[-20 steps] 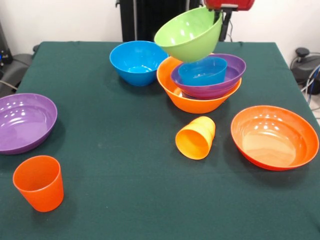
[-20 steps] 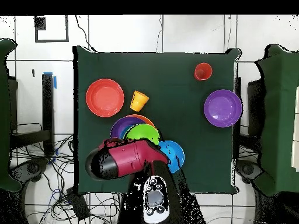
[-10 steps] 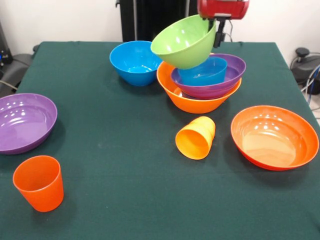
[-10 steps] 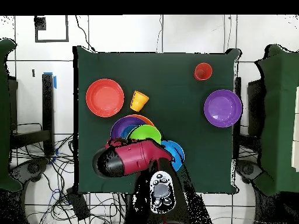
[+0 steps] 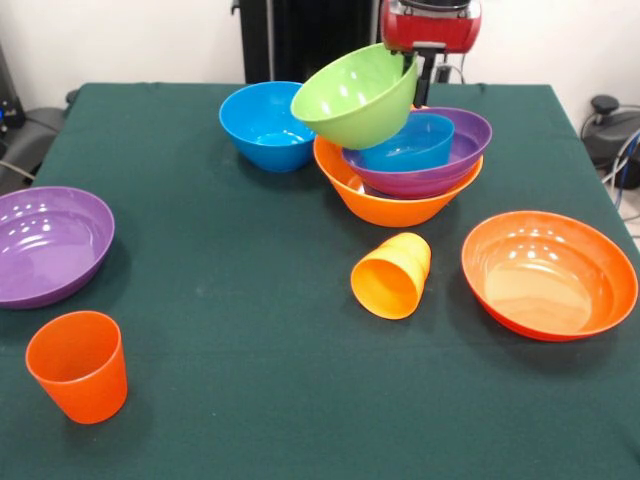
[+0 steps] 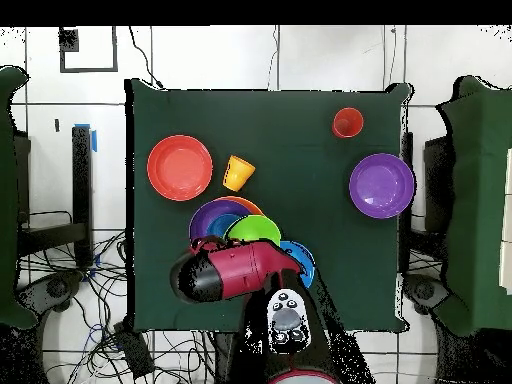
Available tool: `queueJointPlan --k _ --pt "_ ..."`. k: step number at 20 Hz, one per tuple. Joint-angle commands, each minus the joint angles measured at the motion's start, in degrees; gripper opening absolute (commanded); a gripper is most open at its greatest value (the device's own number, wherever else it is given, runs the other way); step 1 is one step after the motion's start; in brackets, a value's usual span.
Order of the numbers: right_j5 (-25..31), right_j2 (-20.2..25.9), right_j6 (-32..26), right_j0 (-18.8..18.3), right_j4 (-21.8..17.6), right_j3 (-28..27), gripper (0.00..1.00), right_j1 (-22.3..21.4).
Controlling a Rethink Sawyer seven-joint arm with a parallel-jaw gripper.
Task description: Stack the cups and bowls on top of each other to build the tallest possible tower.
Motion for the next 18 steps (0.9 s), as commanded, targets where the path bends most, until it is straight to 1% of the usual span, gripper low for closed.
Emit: queueJointPlan --k 1,4,12,18 --pt "-2.5 1.7 5.2 0.4 -0.9 2.5 0.0 1.3" --pt "-1.5 1.3 5.8 1.3 -0.2 1.8 0.0 1.1" --pt "4.4 0.2 6.1 4.3 2.1 -0.7 0.0 -0.6" --pt "5.6 -1.7 6.9 7.0 3.1 -1.7 0.0 -0.4"
